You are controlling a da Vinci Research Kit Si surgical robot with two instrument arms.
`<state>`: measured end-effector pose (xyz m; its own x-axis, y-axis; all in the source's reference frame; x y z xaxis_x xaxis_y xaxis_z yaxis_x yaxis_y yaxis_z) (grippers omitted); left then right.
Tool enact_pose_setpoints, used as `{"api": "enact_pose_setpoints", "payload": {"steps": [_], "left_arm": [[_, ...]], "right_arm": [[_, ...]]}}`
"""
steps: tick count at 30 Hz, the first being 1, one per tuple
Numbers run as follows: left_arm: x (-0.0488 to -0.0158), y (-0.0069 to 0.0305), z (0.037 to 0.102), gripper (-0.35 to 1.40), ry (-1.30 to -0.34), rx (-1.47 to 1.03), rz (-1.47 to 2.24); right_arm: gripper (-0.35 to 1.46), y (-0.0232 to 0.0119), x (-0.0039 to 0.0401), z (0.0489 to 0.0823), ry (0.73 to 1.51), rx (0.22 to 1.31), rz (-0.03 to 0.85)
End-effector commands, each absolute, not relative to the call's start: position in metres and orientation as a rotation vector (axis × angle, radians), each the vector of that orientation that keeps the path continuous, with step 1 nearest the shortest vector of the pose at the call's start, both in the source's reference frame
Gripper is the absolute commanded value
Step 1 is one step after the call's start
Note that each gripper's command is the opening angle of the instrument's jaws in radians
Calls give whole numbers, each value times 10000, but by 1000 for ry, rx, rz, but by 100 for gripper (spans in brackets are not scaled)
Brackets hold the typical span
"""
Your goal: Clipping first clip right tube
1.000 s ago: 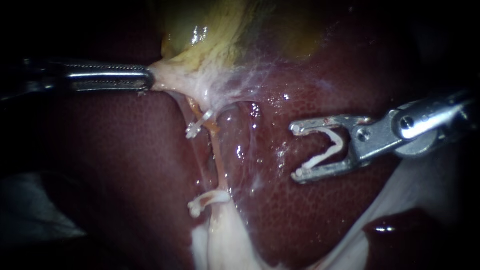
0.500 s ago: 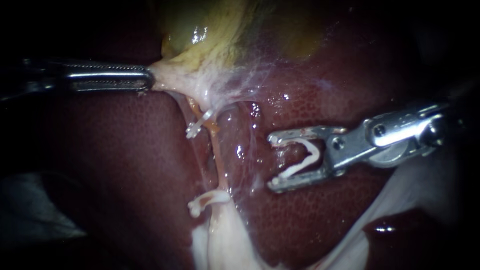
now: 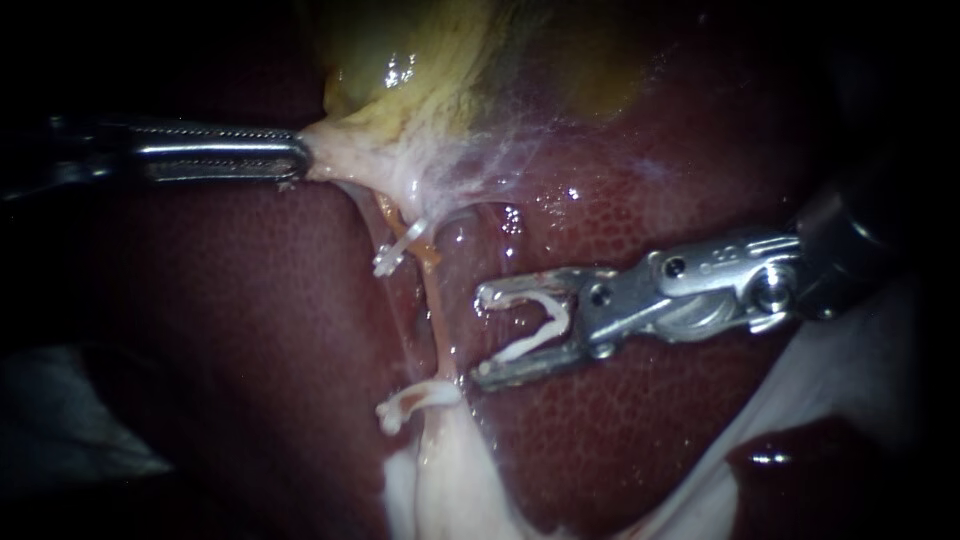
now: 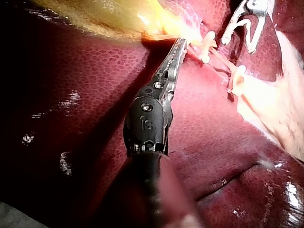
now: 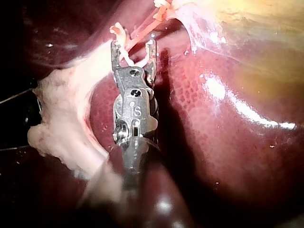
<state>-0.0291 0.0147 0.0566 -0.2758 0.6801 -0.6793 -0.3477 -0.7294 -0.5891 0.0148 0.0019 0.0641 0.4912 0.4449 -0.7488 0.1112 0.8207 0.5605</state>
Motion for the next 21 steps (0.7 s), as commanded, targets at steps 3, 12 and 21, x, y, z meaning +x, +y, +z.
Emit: {"api": "enact_pose_setpoints", "payload": {"steps": [3, 12, 21], "left_arm": [[-291, 147, 566, -35, -432, -1319, 2045], [-292, 147, 566, -35, -431, -1318, 2045], [-293, 147, 566, -35, -431, -1318, 2045]], "right_arm": [[46, 14, 156, 655, 1070, 634, 236], [45, 1, 175, 681, 1120, 711, 271], [45, -3, 188, 689, 1182, 778, 324]]}}
